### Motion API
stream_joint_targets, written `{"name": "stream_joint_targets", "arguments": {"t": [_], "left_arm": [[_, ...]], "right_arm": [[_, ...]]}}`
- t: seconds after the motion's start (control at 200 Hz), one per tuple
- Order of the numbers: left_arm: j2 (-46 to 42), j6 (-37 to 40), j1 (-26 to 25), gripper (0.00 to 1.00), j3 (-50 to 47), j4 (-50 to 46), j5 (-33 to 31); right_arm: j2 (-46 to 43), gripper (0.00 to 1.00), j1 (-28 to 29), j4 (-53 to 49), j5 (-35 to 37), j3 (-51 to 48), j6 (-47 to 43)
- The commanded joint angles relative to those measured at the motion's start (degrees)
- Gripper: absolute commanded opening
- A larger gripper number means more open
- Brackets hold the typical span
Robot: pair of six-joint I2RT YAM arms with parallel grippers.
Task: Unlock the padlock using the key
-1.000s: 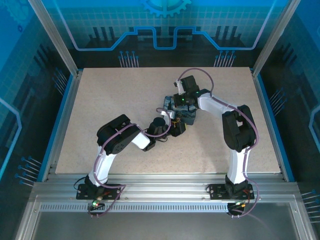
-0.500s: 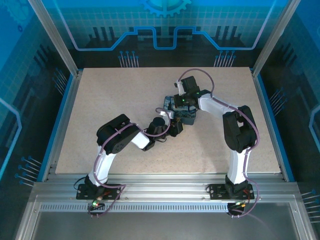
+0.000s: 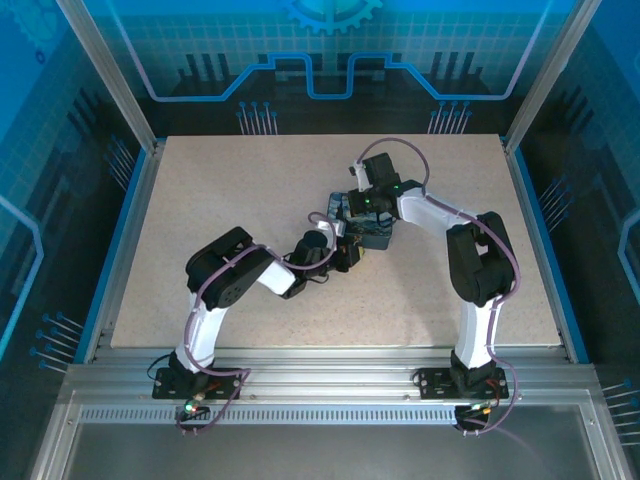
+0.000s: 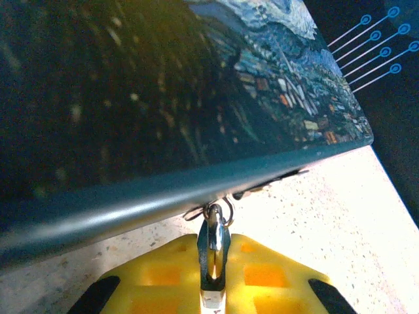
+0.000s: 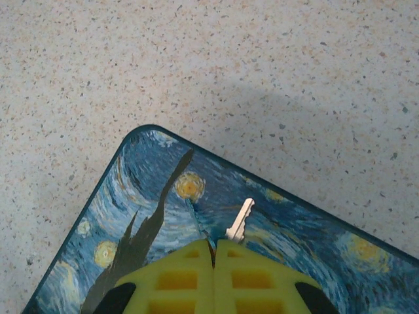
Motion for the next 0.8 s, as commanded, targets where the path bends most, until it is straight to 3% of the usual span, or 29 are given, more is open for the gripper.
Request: {"name": "stream_joint_targets", "arguments": {"t": [0.0,0.465,0.796], "left_arm": [[-3.13,2.11,0.68,0.06,-0.08,-9.25,2.58],[-9.51,2.16,1.47,0.0,6.57,-32.68,8.44],[-10.77,-1.49,2.17,0.0,12.64,-42.13,10.25]], "right_arm": [[-1.65,0.0,-0.03,-4.0,-0.79,-1.43,0.57],[-9.51,0.0,-3.53,-2.25,-2.56,-4.05,2.24],[-25.85,0.0,-6.74,4.94,-6.59,-20.82,5.93]]}}
